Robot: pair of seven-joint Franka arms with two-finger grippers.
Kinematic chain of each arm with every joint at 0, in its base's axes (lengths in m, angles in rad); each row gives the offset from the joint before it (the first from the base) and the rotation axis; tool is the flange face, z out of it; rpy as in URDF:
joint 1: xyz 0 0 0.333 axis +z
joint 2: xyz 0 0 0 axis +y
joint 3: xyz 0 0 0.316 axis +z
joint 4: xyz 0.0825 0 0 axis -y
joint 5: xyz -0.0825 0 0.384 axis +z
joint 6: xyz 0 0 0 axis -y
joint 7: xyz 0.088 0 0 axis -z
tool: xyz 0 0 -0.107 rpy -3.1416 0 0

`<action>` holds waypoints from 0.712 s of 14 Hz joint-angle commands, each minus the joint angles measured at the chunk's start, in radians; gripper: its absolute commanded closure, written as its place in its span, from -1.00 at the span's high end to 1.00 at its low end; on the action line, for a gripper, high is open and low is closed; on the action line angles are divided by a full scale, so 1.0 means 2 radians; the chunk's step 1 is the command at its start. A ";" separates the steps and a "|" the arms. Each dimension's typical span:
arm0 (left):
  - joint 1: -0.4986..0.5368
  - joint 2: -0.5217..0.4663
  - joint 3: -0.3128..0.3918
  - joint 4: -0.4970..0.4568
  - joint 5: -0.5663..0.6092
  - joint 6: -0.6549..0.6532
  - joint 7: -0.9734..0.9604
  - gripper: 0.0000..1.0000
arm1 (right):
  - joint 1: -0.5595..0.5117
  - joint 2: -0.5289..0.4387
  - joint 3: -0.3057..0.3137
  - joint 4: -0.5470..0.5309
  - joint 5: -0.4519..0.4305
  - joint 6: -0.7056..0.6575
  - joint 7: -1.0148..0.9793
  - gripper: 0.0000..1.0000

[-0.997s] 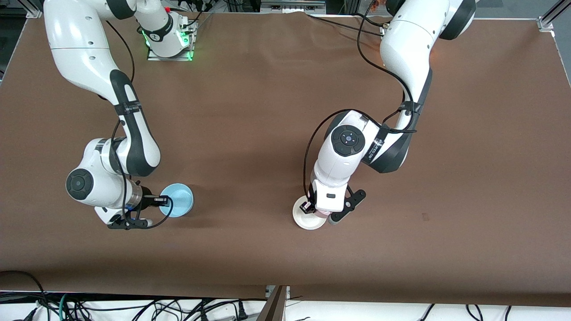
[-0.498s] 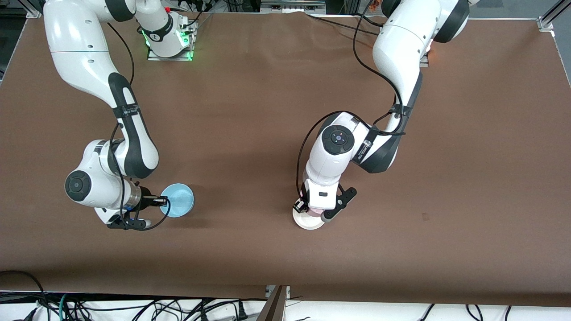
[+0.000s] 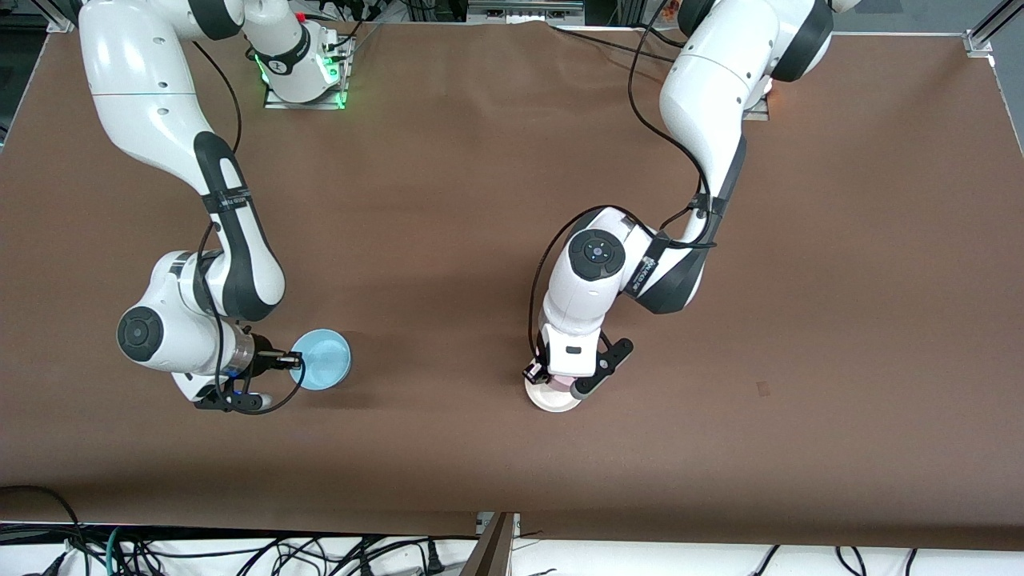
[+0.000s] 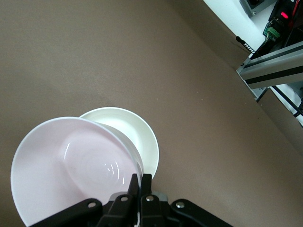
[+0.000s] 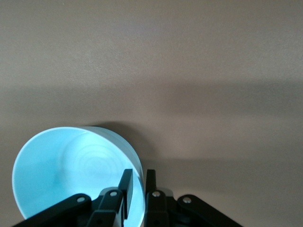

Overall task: Stack pink and blue bowls on white bowl
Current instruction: 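Open the left gripper to release the pink bowl on the white bowl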

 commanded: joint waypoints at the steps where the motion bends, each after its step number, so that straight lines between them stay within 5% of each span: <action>1: -0.007 0.015 0.011 0.022 0.004 0.005 -0.012 -1.00 | -0.004 0.002 0.003 0.001 0.009 -0.001 -0.005 -0.63; 7: -0.010 0.019 0.015 0.022 0.004 0.005 -0.012 -1.00 | -0.004 0.002 0.003 0.001 0.010 -0.001 -0.005 -0.64; 10: -0.014 0.020 0.019 0.022 0.004 0.005 -0.012 -1.00 | -0.004 0.002 0.003 0.001 0.011 -0.001 -0.004 -0.92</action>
